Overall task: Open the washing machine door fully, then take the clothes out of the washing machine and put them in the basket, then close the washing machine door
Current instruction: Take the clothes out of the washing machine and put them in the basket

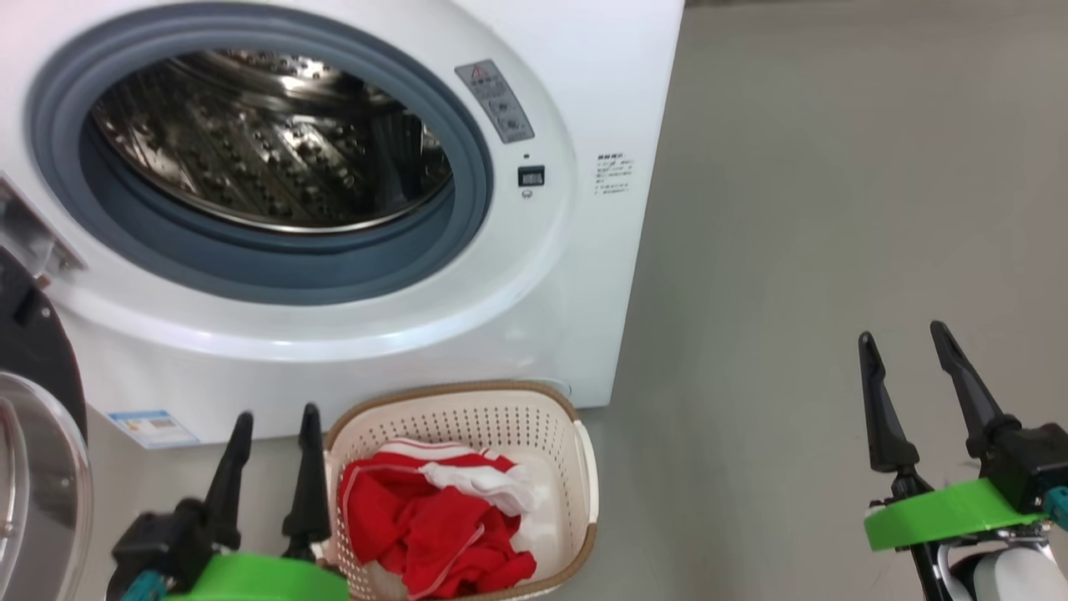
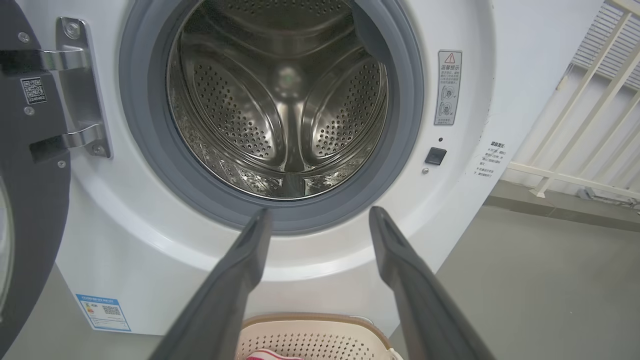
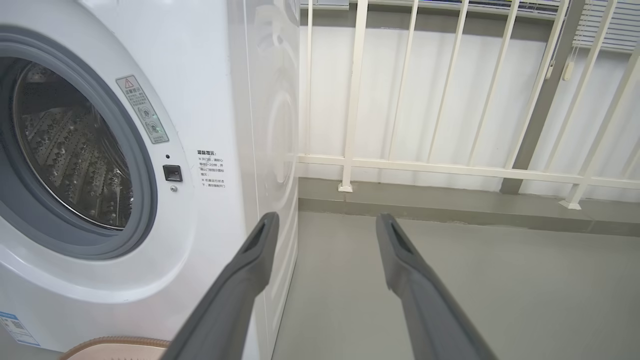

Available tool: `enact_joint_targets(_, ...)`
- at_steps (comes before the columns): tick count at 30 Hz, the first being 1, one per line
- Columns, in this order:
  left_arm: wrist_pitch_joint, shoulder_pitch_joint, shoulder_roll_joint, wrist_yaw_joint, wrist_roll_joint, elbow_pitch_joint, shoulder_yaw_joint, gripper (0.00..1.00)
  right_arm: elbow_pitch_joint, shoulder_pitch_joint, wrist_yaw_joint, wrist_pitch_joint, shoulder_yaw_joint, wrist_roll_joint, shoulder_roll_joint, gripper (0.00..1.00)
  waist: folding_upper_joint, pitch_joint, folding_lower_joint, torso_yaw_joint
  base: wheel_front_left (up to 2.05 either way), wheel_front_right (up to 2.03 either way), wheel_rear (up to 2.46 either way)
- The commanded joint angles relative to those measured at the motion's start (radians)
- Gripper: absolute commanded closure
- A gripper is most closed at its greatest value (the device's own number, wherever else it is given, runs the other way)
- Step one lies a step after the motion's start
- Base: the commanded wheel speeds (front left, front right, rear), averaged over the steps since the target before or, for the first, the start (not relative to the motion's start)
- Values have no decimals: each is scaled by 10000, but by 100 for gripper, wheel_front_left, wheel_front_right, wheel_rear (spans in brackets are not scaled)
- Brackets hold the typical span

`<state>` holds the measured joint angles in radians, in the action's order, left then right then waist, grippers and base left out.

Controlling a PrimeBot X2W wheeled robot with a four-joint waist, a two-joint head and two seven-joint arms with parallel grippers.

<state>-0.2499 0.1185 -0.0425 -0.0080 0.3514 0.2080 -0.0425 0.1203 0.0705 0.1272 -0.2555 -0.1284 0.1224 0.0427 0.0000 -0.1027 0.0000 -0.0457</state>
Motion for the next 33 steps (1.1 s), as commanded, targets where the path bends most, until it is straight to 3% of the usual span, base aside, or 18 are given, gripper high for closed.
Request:
enact_joint_targets(1,-118,-155,-148,14,-96,-364,449,0,-344,-34,35,-63,150,-54,75,0,0,293,0,-72,0,0,0)
enact_joint_targets(14,-118,-1113,-156,-121,-173,-907,777,0,-587,-675,35,-63,38,-91,75,0,0,1000,0,-191,0,0,0)
enact_joint_targets(33,-118,-1224,-188,7,-586,-900,727,0,-682,-794,35,-63,-5,-117,75,0,0,1072,0,-220,-4,1,2)
